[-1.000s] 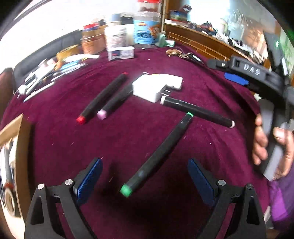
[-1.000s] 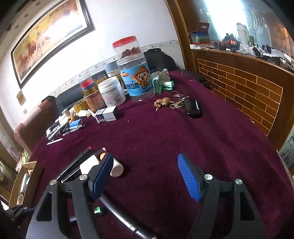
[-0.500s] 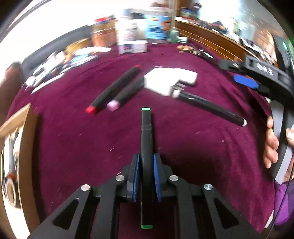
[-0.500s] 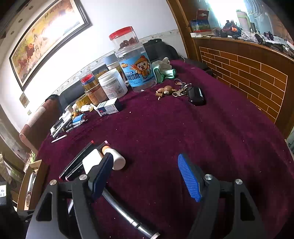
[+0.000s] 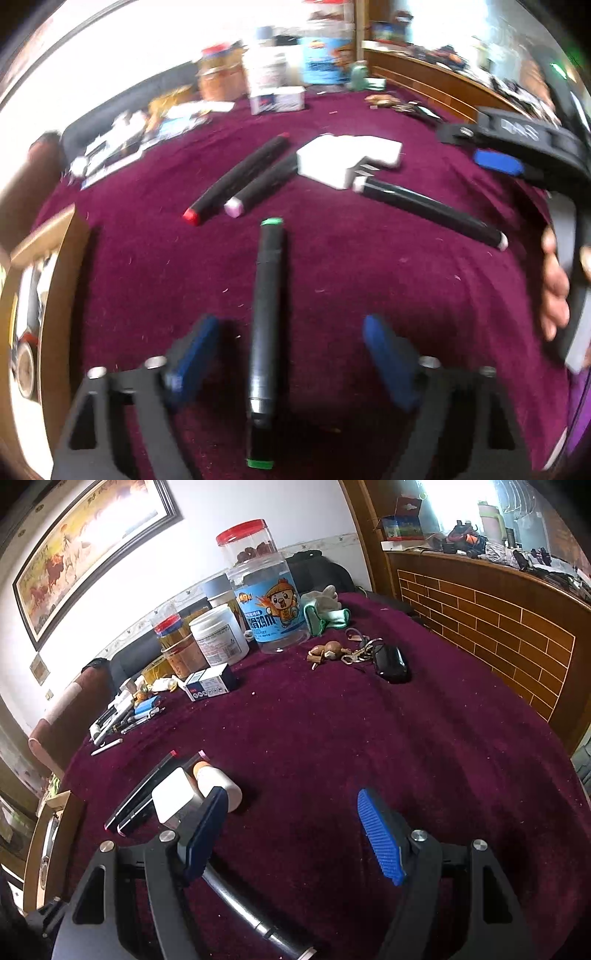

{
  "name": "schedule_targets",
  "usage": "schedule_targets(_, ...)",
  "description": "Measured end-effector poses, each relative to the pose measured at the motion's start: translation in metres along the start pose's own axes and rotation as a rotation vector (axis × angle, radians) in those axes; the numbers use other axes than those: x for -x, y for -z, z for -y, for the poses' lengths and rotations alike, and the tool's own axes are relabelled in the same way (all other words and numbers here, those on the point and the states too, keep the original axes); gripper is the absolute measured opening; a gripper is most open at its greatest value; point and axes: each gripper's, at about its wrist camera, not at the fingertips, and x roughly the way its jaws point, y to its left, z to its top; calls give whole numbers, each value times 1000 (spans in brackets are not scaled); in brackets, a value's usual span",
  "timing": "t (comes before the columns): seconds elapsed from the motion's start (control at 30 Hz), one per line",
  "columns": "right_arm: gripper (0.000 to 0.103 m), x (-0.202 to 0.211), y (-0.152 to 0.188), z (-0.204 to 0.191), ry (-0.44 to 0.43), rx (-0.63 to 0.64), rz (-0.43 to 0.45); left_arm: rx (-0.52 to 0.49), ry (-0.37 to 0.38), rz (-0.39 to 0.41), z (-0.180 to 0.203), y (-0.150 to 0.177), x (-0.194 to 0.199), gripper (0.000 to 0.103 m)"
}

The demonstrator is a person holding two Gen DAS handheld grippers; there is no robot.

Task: Organize rigid objects
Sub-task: 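Grasp the green-capped black marker with the left tool while the right tool grasps a black marker, then carry both black markers into the cardboard tray and open both tools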

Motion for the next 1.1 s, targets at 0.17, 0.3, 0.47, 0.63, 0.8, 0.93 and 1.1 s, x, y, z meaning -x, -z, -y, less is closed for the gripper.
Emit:
schedule_targets(0.17, 72, -4, 1, -3, 0, 16, -17, -17, 18, -25, 5, -1, -5, 102)
schedule_targets(0.3, 72, -9, 2, -7, -27, 26, -49, 10, 29, -22, 2, -1, -3, 102)
schedule_targets(0.47, 72, -9, 11, -35, -75, 138, -177, 8, 15, 25, -2, 5, 11, 53)
schedule_targets(0.63, 72, -14, 26, -68, -22, 348, -256, 17, 26, 14, -10, 13, 20, 15)
schedule_targets(0.8, 66, -30, 37, -76, 16, 413, -308, 19, 5, 43, -10, 23, 25, 15)
schedule_targets(0.93, 35, -24, 44, -85, 22, 444, -280, 35, 19, 49, -13, 24, 25, 15)
schedule_targets(1.1, 15, -14, 48, -91, -3, 438, -286, 72, 55, 52, -20, 25, 25, 15)
